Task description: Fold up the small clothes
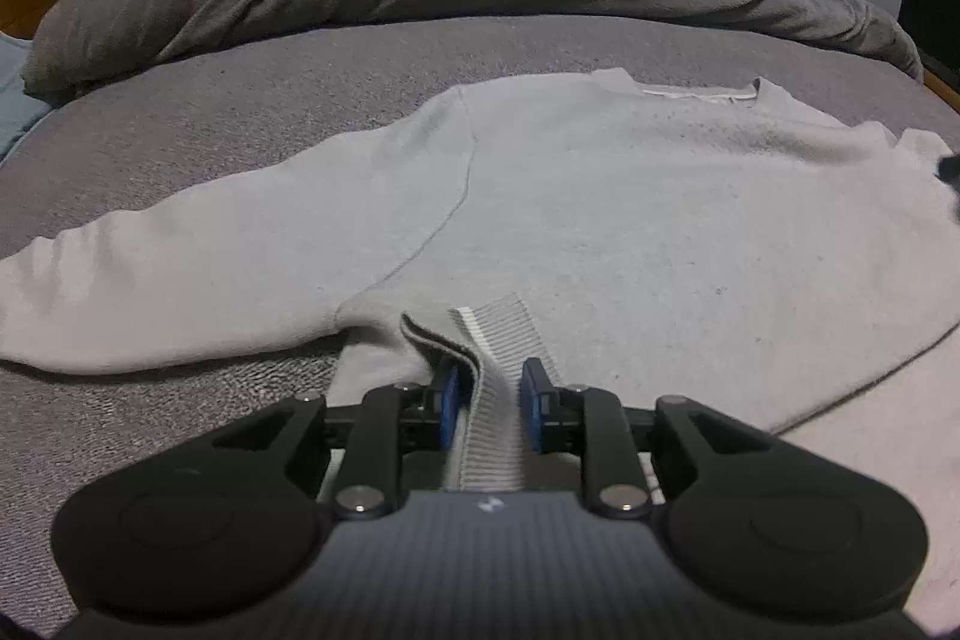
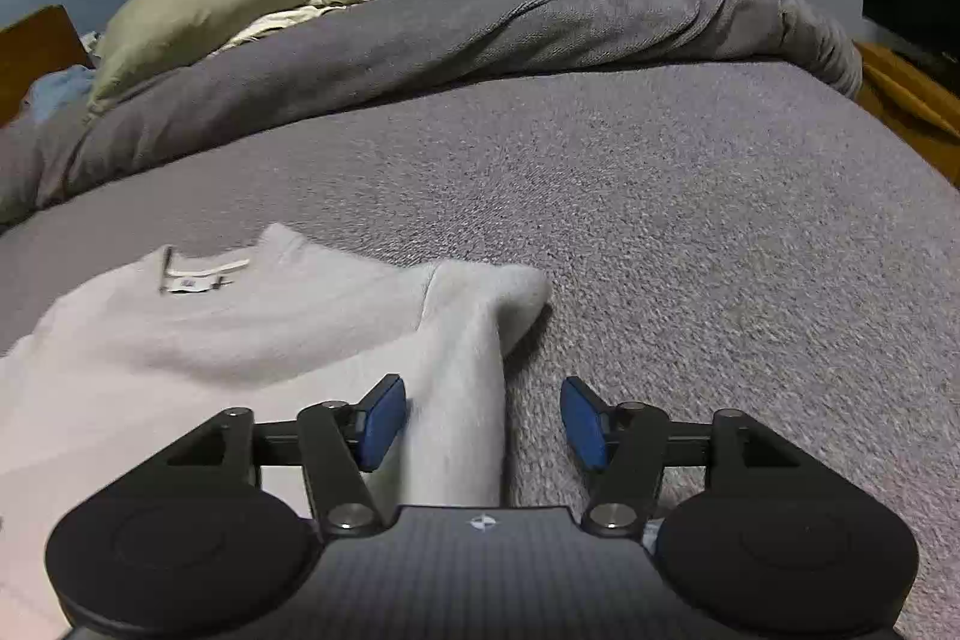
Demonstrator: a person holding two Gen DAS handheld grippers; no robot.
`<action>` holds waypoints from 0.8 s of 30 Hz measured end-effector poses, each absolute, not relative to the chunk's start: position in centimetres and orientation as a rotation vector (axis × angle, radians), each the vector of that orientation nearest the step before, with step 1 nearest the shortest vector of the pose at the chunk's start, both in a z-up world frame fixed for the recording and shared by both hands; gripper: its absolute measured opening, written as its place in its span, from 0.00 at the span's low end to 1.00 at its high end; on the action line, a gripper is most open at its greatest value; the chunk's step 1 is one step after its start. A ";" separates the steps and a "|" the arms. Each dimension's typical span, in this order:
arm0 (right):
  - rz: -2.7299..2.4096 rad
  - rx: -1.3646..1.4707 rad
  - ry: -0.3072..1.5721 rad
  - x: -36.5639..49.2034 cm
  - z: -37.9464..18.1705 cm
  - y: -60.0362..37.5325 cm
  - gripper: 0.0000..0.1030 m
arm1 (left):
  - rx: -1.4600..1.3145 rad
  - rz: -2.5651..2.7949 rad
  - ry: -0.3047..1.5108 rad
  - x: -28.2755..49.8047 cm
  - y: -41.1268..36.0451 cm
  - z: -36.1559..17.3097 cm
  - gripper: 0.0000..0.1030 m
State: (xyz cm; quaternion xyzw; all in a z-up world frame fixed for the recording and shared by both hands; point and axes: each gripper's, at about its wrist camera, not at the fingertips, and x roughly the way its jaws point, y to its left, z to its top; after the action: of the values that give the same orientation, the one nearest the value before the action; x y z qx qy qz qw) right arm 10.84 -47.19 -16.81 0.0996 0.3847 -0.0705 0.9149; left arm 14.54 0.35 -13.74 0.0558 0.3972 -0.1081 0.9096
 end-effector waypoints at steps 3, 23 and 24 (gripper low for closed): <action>-0.132 0.176 0.921 10.3 -17.5 -47.0 0.69 | 0.183 -0.229 0.841 14.3 -0.2 -13.9 0.27; -0.173 0.377 1.223 -2.6 -17.6 -44.4 0.46 | 0.277 -0.312 0.857 9.2 0.9 -10.6 0.30; -0.153 0.334 1.257 -3.2 -17.8 -43.8 0.46 | 0.282 -0.324 0.872 8.8 0.8 -10.7 0.30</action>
State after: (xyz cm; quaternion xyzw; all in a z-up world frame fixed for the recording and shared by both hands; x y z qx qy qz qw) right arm -3.19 -43.83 -17.77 0.1552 0.5846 -0.0710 0.7932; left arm 8.84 0.84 -10.68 0.1356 0.4190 -0.1556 0.8842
